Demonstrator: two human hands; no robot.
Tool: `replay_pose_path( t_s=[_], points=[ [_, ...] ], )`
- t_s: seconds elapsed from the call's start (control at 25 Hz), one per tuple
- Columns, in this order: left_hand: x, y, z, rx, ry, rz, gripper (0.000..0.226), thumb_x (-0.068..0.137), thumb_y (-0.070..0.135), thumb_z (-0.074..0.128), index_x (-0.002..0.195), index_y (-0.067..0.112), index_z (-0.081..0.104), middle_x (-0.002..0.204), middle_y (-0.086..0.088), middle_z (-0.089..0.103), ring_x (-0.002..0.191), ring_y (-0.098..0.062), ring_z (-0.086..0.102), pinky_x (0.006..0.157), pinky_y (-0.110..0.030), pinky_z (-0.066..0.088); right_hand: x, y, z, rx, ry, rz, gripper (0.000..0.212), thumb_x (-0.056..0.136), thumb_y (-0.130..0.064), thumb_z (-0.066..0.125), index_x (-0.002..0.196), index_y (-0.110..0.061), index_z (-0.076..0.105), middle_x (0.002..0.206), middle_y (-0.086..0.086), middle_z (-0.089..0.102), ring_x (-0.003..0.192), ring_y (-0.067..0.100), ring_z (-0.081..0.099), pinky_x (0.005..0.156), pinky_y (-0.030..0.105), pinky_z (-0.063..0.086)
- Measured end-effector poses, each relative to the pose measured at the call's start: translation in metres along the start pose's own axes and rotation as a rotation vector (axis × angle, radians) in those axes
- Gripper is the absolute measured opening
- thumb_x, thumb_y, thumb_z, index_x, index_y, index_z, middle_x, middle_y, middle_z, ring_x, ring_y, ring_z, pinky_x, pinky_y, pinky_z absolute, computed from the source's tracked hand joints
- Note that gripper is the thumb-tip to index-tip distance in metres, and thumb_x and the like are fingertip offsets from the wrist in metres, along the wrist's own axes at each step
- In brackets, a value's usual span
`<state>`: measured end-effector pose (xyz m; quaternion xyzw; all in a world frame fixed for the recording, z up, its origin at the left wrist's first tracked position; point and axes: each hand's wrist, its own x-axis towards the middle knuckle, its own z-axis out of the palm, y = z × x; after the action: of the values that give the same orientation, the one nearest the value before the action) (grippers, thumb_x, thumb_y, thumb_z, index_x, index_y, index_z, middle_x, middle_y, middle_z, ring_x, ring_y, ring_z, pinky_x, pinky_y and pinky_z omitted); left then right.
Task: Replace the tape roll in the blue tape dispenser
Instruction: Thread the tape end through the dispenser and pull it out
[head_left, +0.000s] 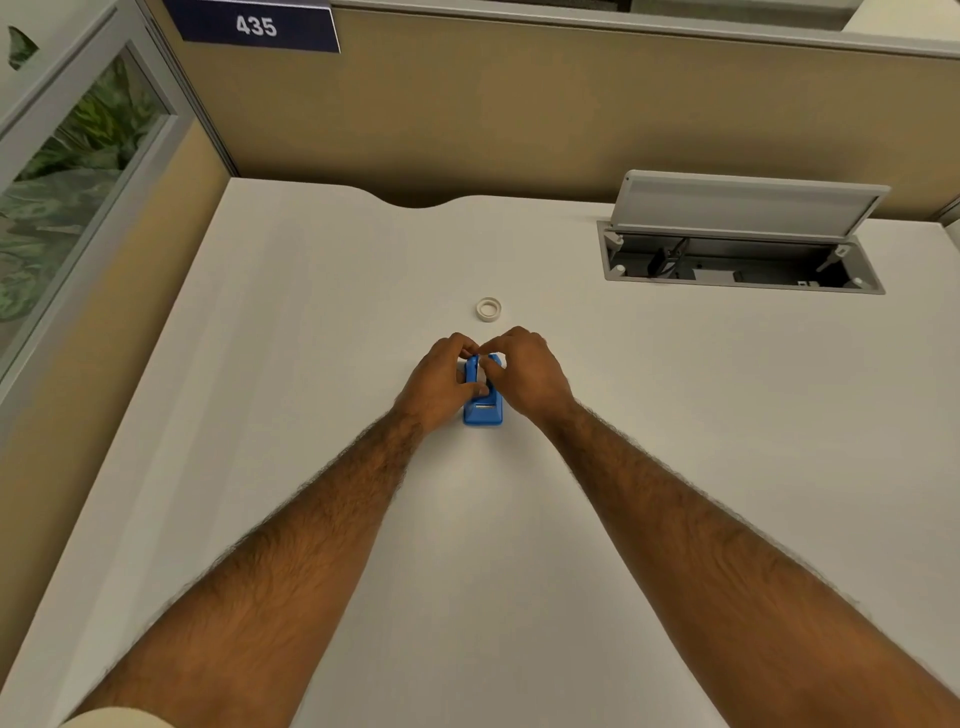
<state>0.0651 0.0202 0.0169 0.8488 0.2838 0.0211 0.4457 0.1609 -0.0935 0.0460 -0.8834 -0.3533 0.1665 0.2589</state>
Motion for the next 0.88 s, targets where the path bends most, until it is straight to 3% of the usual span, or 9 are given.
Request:
replay_pose_path(
  t_s=[0.2, 0.4, 0.64, 0.76, 0.88],
  points=[
    [-0.001, 0.002, -0.002, -0.099, -0.009, -0.019, 0.043, 0.084, 0.032, 0.076, 0.121, 0.022, 0.058, 0.125, 0.002, 0.059, 0.097, -0.013, 0.061, 0.074, -0.014, 0.044, -0.001, 0.003, 0.006, 0.116, 0.014, 0.065, 0.022, 0.091, -0.021, 0.062, 0.110, -0.016, 0.071, 0.119, 0.005, 0.064, 0.111, 0.022, 0.055, 0.082, 0.026, 0.037],
    [-0.001, 0.003, -0.003, -0.078, -0.018, -0.016, 0.044, 0.082, 0.022, 0.079, 0.121, 0.020, 0.060, 0.126, -0.001, 0.060, 0.103, -0.018, 0.061, 0.083, -0.023, 0.045, 0.000, 0.006, 0.008, 0.214, 0.048, 0.099, 0.012, 0.090, -0.021, 0.064, 0.101, -0.018, 0.069, 0.111, 0.001, 0.063, 0.103, 0.017, 0.056, 0.080, 0.023, 0.038],
    [0.002, -0.002, 0.001, -0.045, -0.005, -0.024, 0.045, 0.078, 0.017, 0.082, 0.112, 0.025, 0.055, 0.123, 0.000, 0.061, 0.096, -0.015, 0.060, 0.079, -0.023, 0.044, 0.010, 0.002, 0.010, 0.333, 0.085, 0.235, 0.013, 0.090, -0.020, 0.066, 0.094, -0.008, 0.069, 0.096, 0.004, 0.068, 0.087, 0.018, 0.061, 0.073, 0.027, 0.050],
    [0.003, -0.004, 0.003, -0.046, -0.003, -0.028, 0.046, 0.077, 0.017, 0.083, 0.110, 0.028, 0.053, 0.123, 0.000, 0.061, 0.095, -0.015, 0.060, 0.078, -0.021, 0.045, 0.010, 0.000, 0.009, 0.427, 0.080, 0.298, 0.011, 0.090, -0.016, 0.066, 0.092, -0.006, 0.068, 0.090, 0.005, 0.068, 0.080, 0.019, 0.062, 0.063, 0.022, 0.048],
    [0.004, -0.006, 0.004, -0.040, 0.002, -0.017, 0.048, 0.076, 0.016, 0.083, 0.111, 0.027, 0.053, 0.121, 0.002, 0.061, 0.094, -0.016, 0.062, 0.072, -0.013, 0.042, 0.006, -0.002, 0.008, 0.458, 0.058, 0.286, 0.013, 0.086, -0.016, 0.071, 0.095, -0.006, 0.069, 0.099, 0.006, 0.068, 0.089, 0.020, 0.064, 0.073, 0.028, 0.052]
  ],
)
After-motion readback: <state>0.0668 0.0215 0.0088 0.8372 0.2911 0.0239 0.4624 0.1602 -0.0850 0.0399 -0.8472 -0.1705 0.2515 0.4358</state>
